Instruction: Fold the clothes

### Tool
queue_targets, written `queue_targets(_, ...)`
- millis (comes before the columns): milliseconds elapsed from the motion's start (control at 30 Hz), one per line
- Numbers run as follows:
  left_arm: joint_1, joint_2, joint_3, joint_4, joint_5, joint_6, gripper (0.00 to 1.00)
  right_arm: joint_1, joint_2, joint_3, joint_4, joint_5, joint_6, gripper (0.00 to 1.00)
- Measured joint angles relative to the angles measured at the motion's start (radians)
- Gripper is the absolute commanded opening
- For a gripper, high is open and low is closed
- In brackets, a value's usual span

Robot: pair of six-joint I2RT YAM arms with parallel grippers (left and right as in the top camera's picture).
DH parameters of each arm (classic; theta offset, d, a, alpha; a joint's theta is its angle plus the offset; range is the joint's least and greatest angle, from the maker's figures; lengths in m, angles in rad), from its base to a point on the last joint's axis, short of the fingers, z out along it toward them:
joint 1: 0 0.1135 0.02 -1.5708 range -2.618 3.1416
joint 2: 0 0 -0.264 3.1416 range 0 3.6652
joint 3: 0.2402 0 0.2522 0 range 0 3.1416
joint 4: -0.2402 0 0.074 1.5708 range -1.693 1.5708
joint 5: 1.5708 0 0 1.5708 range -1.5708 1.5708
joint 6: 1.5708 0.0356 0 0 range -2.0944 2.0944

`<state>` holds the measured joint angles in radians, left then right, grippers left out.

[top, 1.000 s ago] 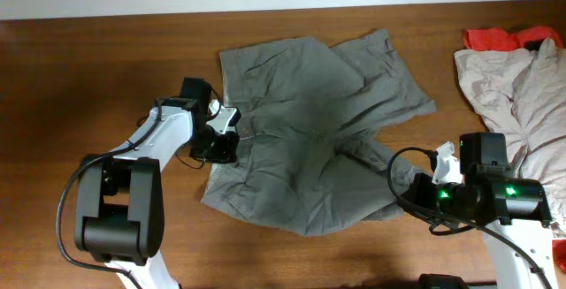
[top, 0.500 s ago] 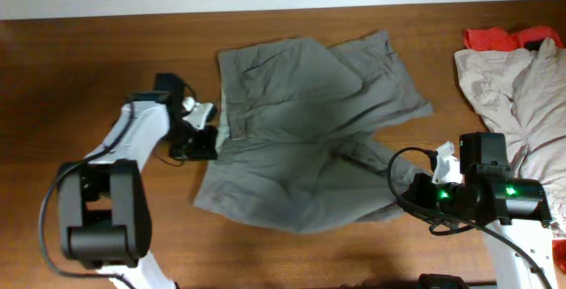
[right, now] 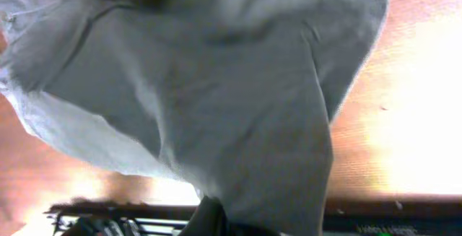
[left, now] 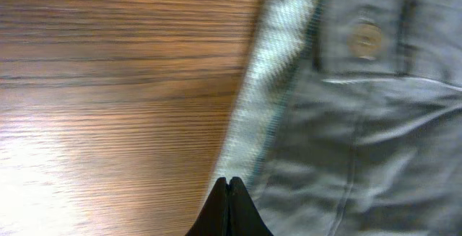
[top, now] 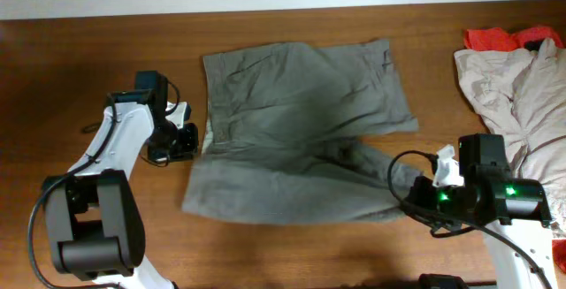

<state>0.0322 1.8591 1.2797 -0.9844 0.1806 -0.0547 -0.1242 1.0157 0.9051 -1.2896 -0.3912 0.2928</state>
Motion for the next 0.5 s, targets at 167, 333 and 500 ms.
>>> queue_targets(167, 0.001, 0.0, 0.0, 0.005, -0.049, -0.017, 0.01, 0.0, 0.0, 0.0, -0.069, 0.067, 0.031, 0.13)
queue_targets(333, 0.001, 0.0, 0.0, 0.005, -0.082, -0.022, 0.01, 0.0, 0.003, 0.0, -0.127, 0.092, 0.068, 0.28)
queue_targets(500, 0.001, 0.0, 0.0, 0.005, -0.087, -0.025, 0.11, 0.0, 0.018, 0.0, -0.144, 0.1, 0.076, 0.27)
